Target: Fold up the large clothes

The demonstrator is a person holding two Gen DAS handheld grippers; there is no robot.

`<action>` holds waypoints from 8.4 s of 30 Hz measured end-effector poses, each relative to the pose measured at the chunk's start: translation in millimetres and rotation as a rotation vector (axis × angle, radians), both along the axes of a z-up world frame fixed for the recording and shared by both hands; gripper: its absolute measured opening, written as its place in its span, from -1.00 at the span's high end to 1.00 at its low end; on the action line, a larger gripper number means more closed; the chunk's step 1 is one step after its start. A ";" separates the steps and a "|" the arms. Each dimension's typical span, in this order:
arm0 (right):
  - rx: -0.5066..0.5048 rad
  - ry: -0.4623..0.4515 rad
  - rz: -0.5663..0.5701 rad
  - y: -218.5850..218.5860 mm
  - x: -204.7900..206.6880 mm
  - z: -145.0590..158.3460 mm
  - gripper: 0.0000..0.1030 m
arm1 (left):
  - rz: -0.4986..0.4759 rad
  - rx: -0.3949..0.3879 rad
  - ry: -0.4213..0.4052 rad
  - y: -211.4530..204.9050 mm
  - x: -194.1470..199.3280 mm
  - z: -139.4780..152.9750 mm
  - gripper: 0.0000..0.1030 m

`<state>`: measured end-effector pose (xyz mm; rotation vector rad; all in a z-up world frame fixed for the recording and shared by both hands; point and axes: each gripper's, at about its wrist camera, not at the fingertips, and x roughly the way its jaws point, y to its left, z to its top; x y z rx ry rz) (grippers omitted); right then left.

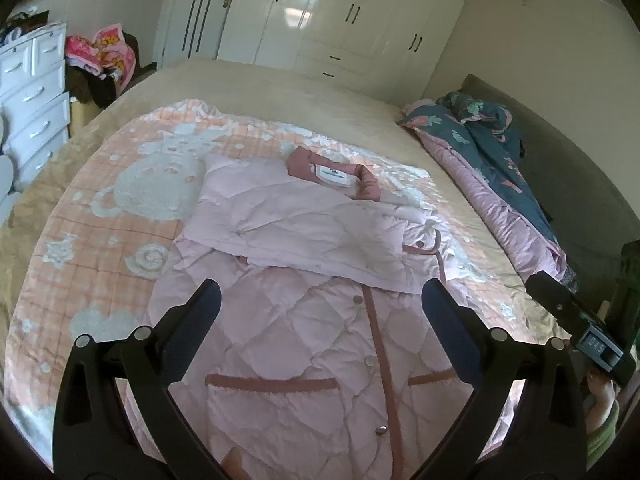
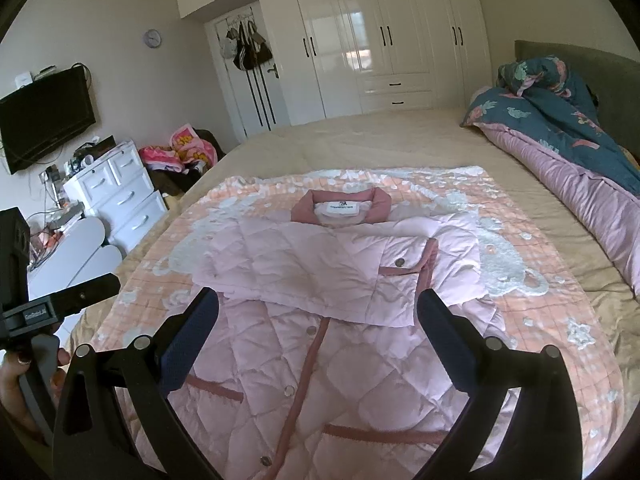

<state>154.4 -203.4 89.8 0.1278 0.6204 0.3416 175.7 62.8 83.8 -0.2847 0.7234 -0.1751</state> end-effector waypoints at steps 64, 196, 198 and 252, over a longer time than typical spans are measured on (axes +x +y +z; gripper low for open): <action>-0.100 0.317 -0.128 -109.4 -65.0 -131.7 -0.92 | 0.067 0.167 0.161 16.6 -59.7 -108.1 -0.83; 0.400 0.063 0.086 -168.0 -1.4 7.1 0.58 | 0.039 -0.074 -0.164 51.5 -10.6 16.5 0.81; 0.390 0.053 0.082 -168.0 4.8 11.8 0.58 | 0.042 -0.073 -0.169 51.3 -4.3 20.2 0.81; 0.640 0.166 -0.079 -199.4 203.9 -52.4 -0.49 | 0.198 0.069 -0.084 73.0 190.6 -10.3 0.79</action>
